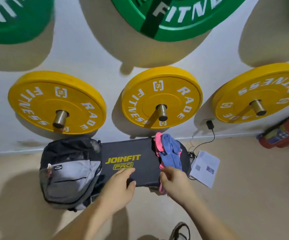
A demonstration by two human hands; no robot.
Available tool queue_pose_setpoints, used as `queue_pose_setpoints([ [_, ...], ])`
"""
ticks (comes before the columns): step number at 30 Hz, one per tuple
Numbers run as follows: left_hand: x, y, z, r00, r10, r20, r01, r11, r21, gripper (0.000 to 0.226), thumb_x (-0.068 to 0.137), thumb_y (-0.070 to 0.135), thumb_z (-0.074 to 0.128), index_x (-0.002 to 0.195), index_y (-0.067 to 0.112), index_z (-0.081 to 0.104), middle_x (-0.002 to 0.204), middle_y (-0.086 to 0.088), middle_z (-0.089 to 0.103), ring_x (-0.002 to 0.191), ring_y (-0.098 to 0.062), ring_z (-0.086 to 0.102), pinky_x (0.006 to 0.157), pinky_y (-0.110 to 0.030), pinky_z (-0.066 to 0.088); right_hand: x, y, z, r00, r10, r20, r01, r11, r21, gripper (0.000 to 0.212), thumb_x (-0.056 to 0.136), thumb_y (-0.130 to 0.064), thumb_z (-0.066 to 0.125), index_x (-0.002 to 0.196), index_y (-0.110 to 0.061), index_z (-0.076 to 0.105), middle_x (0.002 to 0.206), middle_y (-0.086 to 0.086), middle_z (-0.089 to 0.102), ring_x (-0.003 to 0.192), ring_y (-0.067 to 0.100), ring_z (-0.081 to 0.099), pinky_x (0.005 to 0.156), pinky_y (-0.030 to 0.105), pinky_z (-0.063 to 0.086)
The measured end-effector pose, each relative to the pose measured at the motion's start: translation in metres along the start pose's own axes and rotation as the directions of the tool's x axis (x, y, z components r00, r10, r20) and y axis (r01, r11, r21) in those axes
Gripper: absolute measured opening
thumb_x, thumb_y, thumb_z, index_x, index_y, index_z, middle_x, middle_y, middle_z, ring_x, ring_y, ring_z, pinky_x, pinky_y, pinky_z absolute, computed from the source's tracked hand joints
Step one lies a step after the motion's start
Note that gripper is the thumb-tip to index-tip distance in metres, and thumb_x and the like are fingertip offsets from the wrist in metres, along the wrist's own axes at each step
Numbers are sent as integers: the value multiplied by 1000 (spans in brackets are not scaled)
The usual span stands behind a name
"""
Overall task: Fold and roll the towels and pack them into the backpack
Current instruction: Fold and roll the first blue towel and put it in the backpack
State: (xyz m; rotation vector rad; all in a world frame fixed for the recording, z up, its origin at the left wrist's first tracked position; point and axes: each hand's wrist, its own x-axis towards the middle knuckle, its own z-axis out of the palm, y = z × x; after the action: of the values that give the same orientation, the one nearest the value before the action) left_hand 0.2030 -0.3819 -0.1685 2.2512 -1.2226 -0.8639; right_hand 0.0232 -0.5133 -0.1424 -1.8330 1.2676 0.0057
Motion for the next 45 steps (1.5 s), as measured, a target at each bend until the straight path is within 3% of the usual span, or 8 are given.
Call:
queue_pose_setpoints([
  [5, 97, -33, 58, 1000, 7, -12, -8, 999, -35, 45, 94, 25, 64, 139, 25, 59, 133, 13, 62, 116, -3, 60, 98, -23, 48, 119, 51, 26, 994, 76, -78, -65, 988, 138, 24, 99, -27, 50, 113, -18, 68, 93, 1, 74, 90, 23, 70, 72, 30, 52],
  [11, 194, -145, 150, 994, 91, -61, -96, 993, -76, 46, 95, 26, 65, 140, 26, 59, 135, 12, 61, 124, -4, 59, 108, -32, 47, 272, 129, 125, 953, 105, -285, -24, 962, 274, 31, 97, -19, 55, 126, -10, 62, 93, -3, 63, 67, 0, 57, 61, 6, 41],
  [17, 254, -227, 225, 984, 164, -70, -167, 985, -40, 48, 98, 34, 57, 146, 34, 50, 140, 19, 53, 123, 2, 53, 108, -29, 46, 385, 205, 173, 866, 66, -495, -49, 998, 48, 35, 94, -11, 56, 124, 5, 55, 120, 24, 62, 103, 41, 63, 78, 41, 49],
  [23, 266, -248, 241, 949, 286, -132, -283, 958, 36, 48, 96, 34, 57, 144, 30, 52, 135, 19, 55, 122, 1, 52, 107, -30, 46, 408, 228, 167, 813, 12, -582, -78, 993, -89, 19, 89, -10, 51, 87, 1, 66, 71, 18, 61, 81, 43, 63, 66, 43, 50],
  [27, 258, -241, 231, 947, 240, -214, -254, 966, -40, 46, 95, 27, 63, 140, 26, 56, 129, 17, 59, 119, -3, 57, 104, -34, 50, 380, 196, 165, 683, -111, -722, 124, 992, -35, 23, 97, -24, 50, 83, -7, 55, 77, 8, 58, 72, 28, 55, 60, 37, 40],
  [33, 237, -227, 209, 940, 224, -257, -272, 948, -168, 46, 95, 23, 64, 139, 32, 55, 132, 21, 57, 114, 8, 57, 100, -31, 53, 319, 125, 134, 596, 21, -803, 585, 673, 452, 12, 107, -24, 41, 107, -15, 49, 89, -7, 55, 80, 3, 54, 71, 21, 42],
  [38, 209, -198, 179, 903, 229, -362, -346, 889, -300, 48, 94, 21, 67, 140, 30, 55, 132, 17, 61, 113, -1, 63, 101, -33, 54, 266, 79, 101, 739, -36, -673, 635, 371, 677, 10, 108, -31, 44, 101, -30, 52, 96, 6, 63, 84, 19, 63, 77, 35, 52],
  [45, 173, -200, 178, 939, 219, -264, -291, 917, -273, 53, 94, 22, 66, 145, 26, 51, 141, 13, 55, 119, -5, 61, 99, -27, 51, 251, 90, 128, 645, -208, -736, 628, 693, 355, 10, 106, -22, 46, 101, -20, 55, 90, -3, 63, 85, 12, 59, 67, 20, 44],
])
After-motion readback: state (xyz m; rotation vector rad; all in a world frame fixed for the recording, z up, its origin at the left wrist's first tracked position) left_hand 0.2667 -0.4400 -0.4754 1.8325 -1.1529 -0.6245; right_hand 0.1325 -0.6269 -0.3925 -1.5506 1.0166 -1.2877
